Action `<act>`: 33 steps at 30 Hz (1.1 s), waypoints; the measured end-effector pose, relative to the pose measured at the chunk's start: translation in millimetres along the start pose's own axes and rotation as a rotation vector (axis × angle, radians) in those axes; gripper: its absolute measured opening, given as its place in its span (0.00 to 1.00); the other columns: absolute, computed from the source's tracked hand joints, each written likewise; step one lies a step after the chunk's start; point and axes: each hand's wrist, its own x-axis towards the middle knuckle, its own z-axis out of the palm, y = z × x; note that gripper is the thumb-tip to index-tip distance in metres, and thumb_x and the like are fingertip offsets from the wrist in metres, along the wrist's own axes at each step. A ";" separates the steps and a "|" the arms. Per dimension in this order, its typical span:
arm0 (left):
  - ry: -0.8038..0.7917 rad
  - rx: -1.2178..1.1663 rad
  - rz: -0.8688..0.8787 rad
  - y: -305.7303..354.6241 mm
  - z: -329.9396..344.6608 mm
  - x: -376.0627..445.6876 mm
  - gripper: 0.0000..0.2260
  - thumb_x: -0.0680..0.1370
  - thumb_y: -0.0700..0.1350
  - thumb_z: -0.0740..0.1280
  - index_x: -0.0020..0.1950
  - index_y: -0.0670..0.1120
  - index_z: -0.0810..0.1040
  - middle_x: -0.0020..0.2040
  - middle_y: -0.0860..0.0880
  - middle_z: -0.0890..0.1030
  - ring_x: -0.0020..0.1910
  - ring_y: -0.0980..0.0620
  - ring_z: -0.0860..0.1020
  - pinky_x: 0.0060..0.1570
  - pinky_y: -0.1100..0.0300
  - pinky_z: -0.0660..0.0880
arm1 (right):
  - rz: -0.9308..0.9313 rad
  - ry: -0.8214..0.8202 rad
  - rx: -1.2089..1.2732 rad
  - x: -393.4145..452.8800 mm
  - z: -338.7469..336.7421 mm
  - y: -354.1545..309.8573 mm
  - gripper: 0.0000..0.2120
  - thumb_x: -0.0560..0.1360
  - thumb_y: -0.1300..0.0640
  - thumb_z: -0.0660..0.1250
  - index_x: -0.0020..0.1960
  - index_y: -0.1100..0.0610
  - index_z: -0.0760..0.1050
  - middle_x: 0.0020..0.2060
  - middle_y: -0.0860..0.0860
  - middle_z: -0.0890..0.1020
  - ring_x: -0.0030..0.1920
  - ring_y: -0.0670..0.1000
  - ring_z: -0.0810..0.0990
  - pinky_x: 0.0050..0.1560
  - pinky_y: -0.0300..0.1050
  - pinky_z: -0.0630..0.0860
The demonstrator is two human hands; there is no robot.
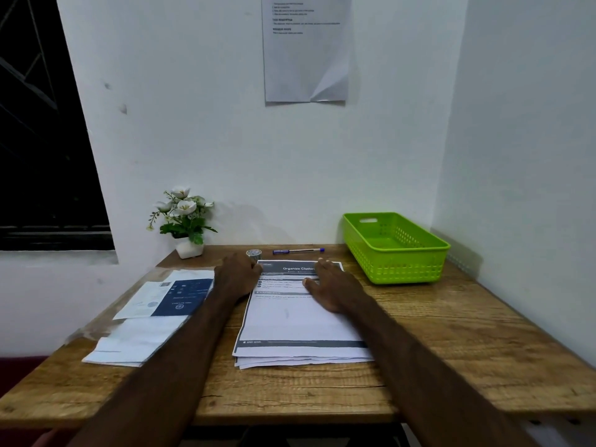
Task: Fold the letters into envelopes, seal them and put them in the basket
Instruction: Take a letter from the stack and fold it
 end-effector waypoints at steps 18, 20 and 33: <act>0.135 0.236 0.124 24.5 -8.2 -17.7 0.13 0.80 0.52 0.64 0.58 0.46 0.81 0.57 0.43 0.81 0.58 0.42 0.79 0.56 0.49 0.75 | -0.001 0.011 0.018 0.2 1.0 -1.0 0.29 0.84 0.42 0.54 0.78 0.58 0.62 0.81 0.55 0.59 0.80 0.53 0.58 0.77 0.54 0.59; 0.121 0.179 0.126 23.7 -9.0 -17.5 0.11 0.79 0.51 0.66 0.57 0.49 0.84 0.55 0.44 0.82 0.56 0.43 0.79 0.53 0.51 0.75 | -0.006 0.027 0.017 1.8 2.3 -0.1 0.28 0.83 0.42 0.55 0.77 0.58 0.64 0.80 0.55 0.61 0.80 0.53 0.59 0.76 0.54 0.60; 0.157 -0.579 -0.050 6.4 -26.5 -3.1 0.09 0.76 0.39 0.73 0.36 0.47 0.78 0.33 0.52 0.78 0.33 0.53 0.76 0.36 0.62 0.70 | -0.113 0.507 0.167 22.9 -42.3 -0.2 0.38 0.80 0.50 0.66 0.82 0.62 0.52 0.81 0.57 0.55 0.82 0.56 0.52 0.79 0.54 0.54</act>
